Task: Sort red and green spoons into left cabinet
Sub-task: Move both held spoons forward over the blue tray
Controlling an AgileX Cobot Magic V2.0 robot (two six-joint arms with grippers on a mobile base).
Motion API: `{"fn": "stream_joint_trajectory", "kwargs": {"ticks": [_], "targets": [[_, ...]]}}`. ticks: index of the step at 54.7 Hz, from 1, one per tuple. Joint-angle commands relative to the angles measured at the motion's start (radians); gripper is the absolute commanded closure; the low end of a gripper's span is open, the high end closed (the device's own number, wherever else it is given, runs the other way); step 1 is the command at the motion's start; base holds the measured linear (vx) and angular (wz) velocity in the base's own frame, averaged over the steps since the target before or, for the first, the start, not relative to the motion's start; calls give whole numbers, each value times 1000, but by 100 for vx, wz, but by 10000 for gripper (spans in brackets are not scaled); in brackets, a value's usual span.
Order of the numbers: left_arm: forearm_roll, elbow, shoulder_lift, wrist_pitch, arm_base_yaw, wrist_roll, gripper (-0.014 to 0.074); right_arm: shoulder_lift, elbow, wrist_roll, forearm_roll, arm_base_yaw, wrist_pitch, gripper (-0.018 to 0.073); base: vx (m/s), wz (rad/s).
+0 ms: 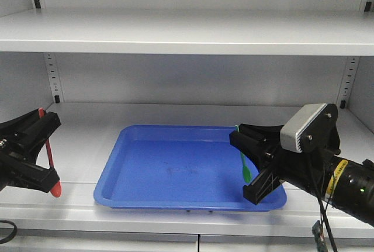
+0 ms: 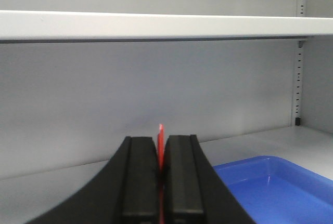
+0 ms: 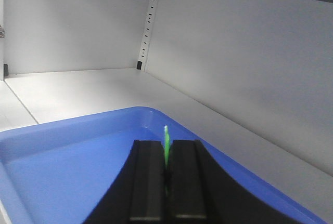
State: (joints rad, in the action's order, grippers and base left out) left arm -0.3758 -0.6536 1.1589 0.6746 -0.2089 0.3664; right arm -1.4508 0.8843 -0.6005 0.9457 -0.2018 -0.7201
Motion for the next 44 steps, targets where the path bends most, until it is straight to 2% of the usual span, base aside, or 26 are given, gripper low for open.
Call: {"fn": "stream_joint_trajectory", "kwargs": {"ticks": [1,44], "targets": [[21,-28,-22,73,-1,6,414,41,32,3,-35,3,-51,568,0,0],[21,-28,-22,73,-1,6,414,41,32,3,-39,3,-53,568,0,0]]}}
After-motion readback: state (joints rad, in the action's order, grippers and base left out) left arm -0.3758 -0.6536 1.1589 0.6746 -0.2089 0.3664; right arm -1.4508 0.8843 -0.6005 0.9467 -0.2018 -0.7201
